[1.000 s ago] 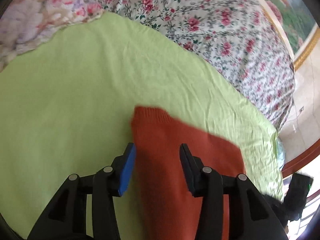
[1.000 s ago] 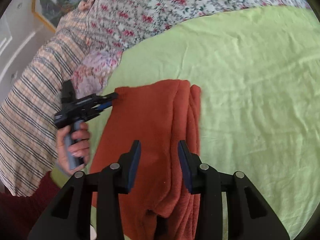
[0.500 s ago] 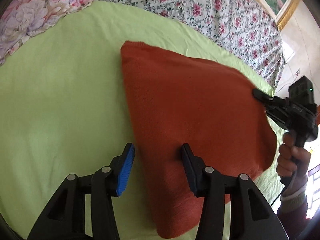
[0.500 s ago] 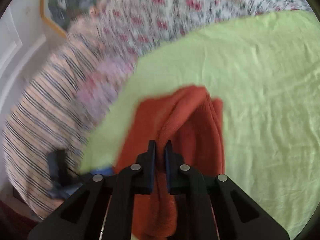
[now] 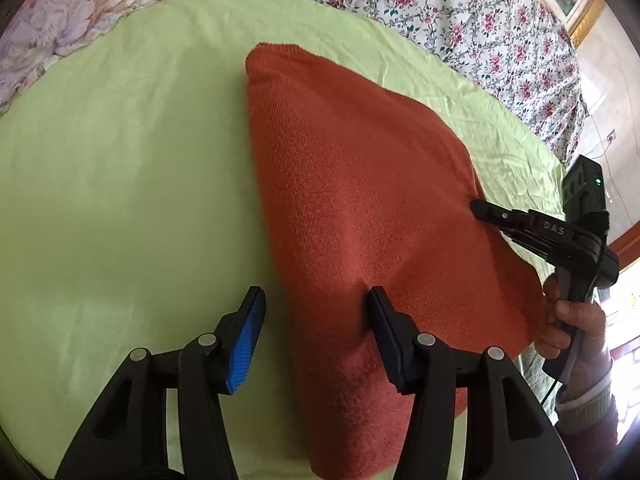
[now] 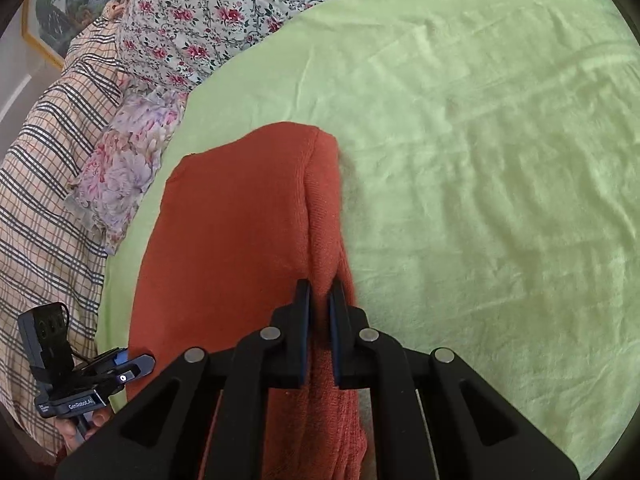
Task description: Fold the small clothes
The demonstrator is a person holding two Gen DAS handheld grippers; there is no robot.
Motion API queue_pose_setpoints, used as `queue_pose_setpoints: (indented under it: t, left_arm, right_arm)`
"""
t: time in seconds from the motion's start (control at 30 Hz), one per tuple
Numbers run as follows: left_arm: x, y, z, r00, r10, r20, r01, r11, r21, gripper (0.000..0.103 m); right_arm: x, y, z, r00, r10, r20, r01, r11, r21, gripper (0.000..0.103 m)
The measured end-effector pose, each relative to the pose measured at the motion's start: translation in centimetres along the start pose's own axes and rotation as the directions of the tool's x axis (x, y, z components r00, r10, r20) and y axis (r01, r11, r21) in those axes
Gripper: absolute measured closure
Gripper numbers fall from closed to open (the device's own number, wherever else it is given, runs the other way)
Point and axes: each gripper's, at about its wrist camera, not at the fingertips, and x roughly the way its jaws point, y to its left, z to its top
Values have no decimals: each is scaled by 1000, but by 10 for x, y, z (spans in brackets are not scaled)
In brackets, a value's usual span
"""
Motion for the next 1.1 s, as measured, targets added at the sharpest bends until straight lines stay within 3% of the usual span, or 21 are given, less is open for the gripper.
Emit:
queue_pose_setpoints:
  t: [0.1,0.27,0.33,0.37,0.53,0.57,0.63,0.7,0.8,0.87,0.93,1.0,1.1]
  left_arm:
    - [-17,-1,-8,1000,-22,18,22,1000,9,51]
    - [-52,-13,-47,996,-35,78,28,995,98,50]
    - [-57,-19,-67,996,-30,88,17,990,142,49]
    - [-57,-21,-76,995,-26,91,11,987,161,46]
    - [-40,-27,-98,997,14,79,-30,981,194,45]
    - [-36,-28,-96,996,29,85,-45,980,195,45]
    - [-32,-30,-93,995,37,96,-56,978,202,45]
    - [-27,-37,-91,990,83,115,-107,969,223,45]
    - [-23,-42,-90,974,162,158,-196,954,227,49]
    - [-23,-34,-87,972,176,155,-204,961,189,87]
    - [-30,-23,-84,982,117,145,-136,983,123,91]
    - [-35,-23,-83,979,127,158,-146,982,120,94]
    - [-31,-21,-88,985,124,123,-137,986,97,97]
  right_arm:
    - [-21,12,-9,1000,-16,20,16,1000,-11,88]
    - [-69,24,-48,996,44,82,-42,999,-33,80]
    - [-82,26,-69,995,50,90,-47,998,-42,59]
    - [-85,26,-80,995,49,88,-44,998,-47,56]
    - [-68,32,-104,1000,15,16,-14,997,-76,55]
    - [-64,32,-104,1000,17,10,-17,997,-74,56]
    - [-60,33,-99,998,65,-3,-65,997,-46,98]
    - [-69,38,-88,987,154,33,-154,988,-14,98]
    - [-102,45,-67,941,298,159,-303,953,7,98]
    - [-115,49,-62,945,259,199,-260,965,-23,98]
    - [-114,47,-63,963,195,186,-190,981,-41,98]
    - [-102,42,-72,983,111,149,-104,993,-55,98]
    - [-82,24,-89,995,2,99,3,999,-50,98]
